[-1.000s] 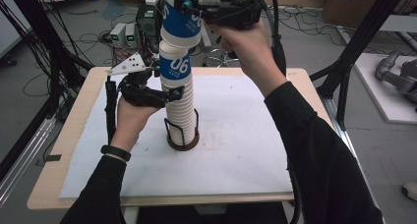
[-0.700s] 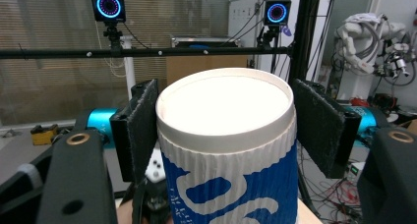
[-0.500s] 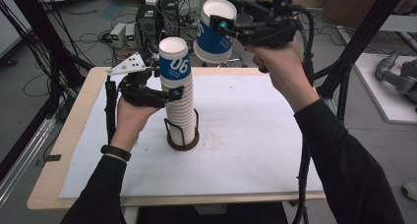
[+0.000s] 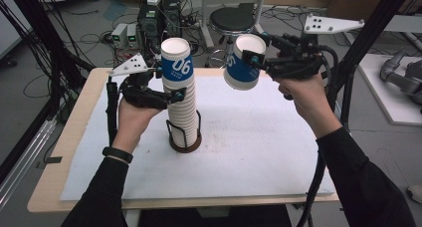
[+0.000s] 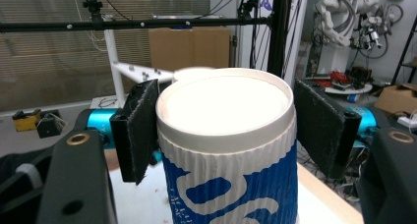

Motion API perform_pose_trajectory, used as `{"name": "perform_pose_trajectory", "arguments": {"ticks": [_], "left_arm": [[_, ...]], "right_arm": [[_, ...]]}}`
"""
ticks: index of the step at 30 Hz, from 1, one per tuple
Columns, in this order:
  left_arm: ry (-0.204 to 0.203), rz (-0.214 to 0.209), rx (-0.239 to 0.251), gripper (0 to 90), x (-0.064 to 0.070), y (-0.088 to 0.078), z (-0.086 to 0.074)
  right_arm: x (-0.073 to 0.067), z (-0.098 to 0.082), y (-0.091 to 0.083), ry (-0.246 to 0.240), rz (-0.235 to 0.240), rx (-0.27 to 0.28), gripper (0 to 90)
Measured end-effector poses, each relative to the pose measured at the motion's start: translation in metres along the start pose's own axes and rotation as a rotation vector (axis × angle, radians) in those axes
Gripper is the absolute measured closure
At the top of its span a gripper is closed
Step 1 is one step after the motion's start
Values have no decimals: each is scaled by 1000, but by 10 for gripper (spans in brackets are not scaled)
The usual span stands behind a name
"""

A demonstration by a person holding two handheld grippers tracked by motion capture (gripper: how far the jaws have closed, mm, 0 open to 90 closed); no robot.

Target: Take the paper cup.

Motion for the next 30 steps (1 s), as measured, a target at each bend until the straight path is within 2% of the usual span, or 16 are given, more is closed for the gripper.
{"name": "perform_pose_trajectory", "arguments": {"ticks": [11,12,19,24,30], "left_arm": [[5,3,-4,108,0,0,0],[5,3,-4,108,0,0,0],[7,5,-9,108,0,0,-1],[8,6,-10,108,0,0,-1],[6,8,-10,109,0,0,-1]], "right_arm": [[7,-47,-23,57,-19,-15,303],[7,-47,-23,57,-19,-15,303],[0,-85,-31,86,-4,-26,303],[-10,-115,-27,102,17,-55,303],[-22,-138,-23,114,44,-73,303]]}}
Point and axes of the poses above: each handheld gripper's, and its own axes: y roughly forward along the jaws, z roughly out of its top, x roughly to its right, the point moved 8 cm from there along y, roughly forward along the jaws, and after that the axes turned 4 degrees about -y, right-handed, at the moved point
